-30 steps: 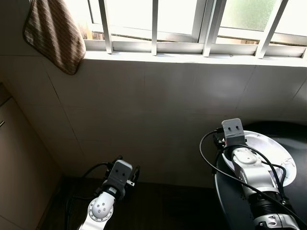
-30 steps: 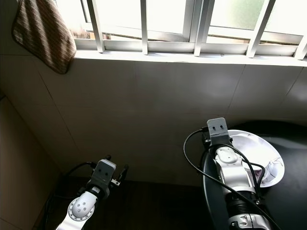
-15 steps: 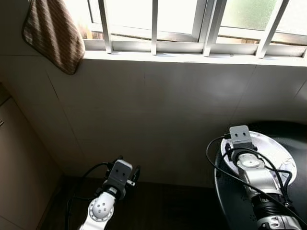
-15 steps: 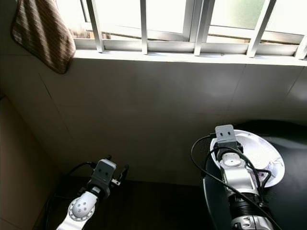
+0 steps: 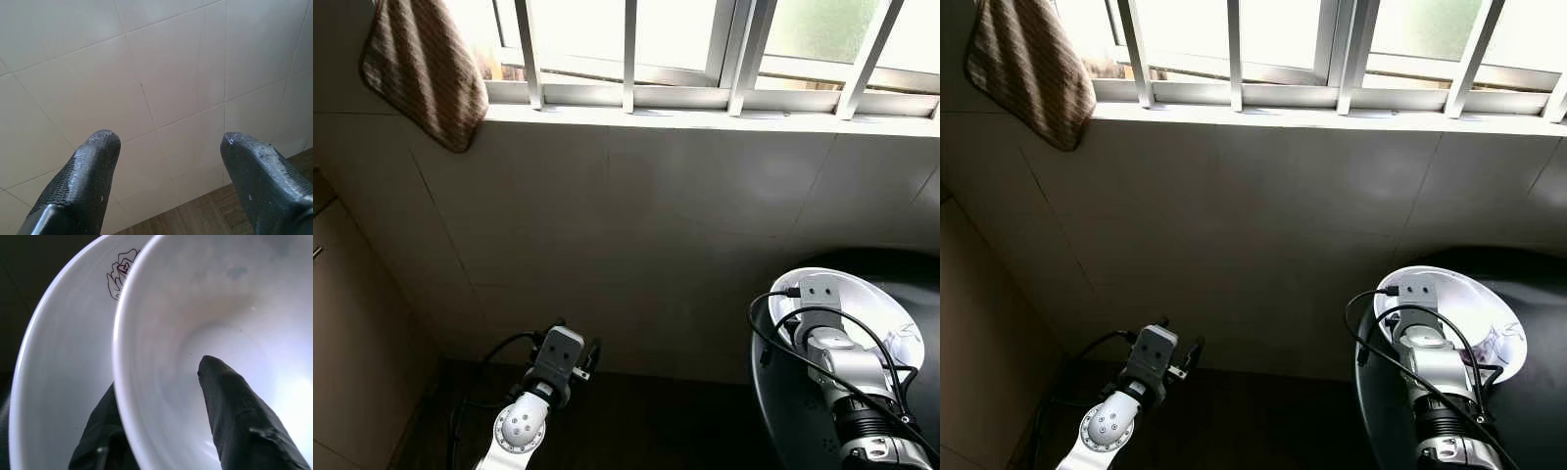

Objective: Kitchen organization

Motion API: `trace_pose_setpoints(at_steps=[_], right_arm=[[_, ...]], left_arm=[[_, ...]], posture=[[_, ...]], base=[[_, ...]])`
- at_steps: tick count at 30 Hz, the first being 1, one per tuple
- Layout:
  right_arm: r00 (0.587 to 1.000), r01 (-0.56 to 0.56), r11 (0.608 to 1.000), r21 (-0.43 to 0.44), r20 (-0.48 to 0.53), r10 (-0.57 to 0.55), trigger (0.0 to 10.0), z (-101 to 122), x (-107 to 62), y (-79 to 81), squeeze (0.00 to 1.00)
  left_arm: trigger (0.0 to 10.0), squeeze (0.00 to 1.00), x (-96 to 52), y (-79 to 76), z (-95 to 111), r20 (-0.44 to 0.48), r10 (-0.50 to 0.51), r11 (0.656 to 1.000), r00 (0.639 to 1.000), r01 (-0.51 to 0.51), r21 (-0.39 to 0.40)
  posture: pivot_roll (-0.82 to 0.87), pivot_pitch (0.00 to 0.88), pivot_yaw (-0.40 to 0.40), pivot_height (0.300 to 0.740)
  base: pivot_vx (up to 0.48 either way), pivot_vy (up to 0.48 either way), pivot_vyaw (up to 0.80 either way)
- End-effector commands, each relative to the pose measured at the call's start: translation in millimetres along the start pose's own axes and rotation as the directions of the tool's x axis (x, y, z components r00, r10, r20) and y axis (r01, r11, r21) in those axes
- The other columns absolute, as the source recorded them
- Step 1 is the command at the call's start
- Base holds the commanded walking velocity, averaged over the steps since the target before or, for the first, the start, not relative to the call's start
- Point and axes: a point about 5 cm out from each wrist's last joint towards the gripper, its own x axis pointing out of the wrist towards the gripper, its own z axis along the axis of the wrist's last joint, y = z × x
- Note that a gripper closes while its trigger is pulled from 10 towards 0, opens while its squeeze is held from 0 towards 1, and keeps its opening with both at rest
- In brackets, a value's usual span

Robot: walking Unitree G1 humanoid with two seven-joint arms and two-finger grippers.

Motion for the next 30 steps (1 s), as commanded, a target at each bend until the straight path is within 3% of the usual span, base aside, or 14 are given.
trace_pose_setpoints(at_steps=[1, 4, 17, 22, 26, 28, 30], right_arm=[[1.000, 0.018, 0.999, -0.034, 0.005, -0.018, 0.0, -2, 0.2, -3.5, 0.00], [1.000, 0.019, 0.999, -0.042, 0.025, -0.018, 0.0, 1, 0.2, -2.4, 0.00], [0.977, 0.060, 0.962, -0.268, 0.212, -0.002, 0.0, 15, -9.3, 18.1, 0.00], [0.907, 0.167, 0.923, -0.348, 0.420, -0.005, 0.0, 35, -21.3, 24.1, 0.00], [0.801, 0.111, 0.922, -0.371, 0.582, 0.138, 0.0, 52, -43.0, 48.0, 0.00], [0.792, 0.103, 0.921, -0.375, 0.592, 0.152, 0.0, 53, -44.8, 50.3, 0.00], [0.726, 0.051, 0.904, -0.425, 0.637, 0.259, 0.0, 54, -57.6, 68.6, 0.00]], left_arm=[[10.0, 0.00, 0.8, 0.6, 3, 0.008, 0.004, 1.000, 1.000, -0.004, -0.005], [10.0, 0.00, 0.8, 0.4, 2, 0.007, 0.004, 1.000, 1.000, -0.004, -0.006], [10.0, 0.00, 1.2, -0.8, 1, 0.004, 0.004, 1.000, 1.000, -0.003, -0.012], [10.0, 0.00, 1.3, -0.6, 1, 0.003, 0.002, 1.000, 1.000, -0.002, -0.015], [10.0, 0.00, 1.5, -0.1, 1, 0.007, 0.004, 1.000, 1.000, -0.003, -0.023], [10.0, 0.00, 1.4, 0.0, 1, 0.007, 0.004, 1.000, 1.000, -0.003, -0.024], [10.0, 0.00, 1.3, 0.3, 1, 0.009, 0.005, 1.000, 1.000, -0.005, -0.026]], posture=[[0.07, 0.000, -0.049, 0.740], [0.07, 0.000, -0.048, 0.740], [0.07, 0.000, -0.054, 0.740], [0.07, 0.000, -0.051, 0.740], [0.07, 0.000, -0.048, 0.740], [0.07, 0.000, -0.048, 0.740], [0.07, 0.000, -0.047, 0.740]], base=[[0.000, 0.000, 0.00], [0.000, 0.000, 0.00], [0.000, 0.000, 0.00], [0.000, 0.000, 0.00], [0.000, 0.000, 0.00], [0.000, 0.000, 0.00], [0.000, 0.000, 0.80]])
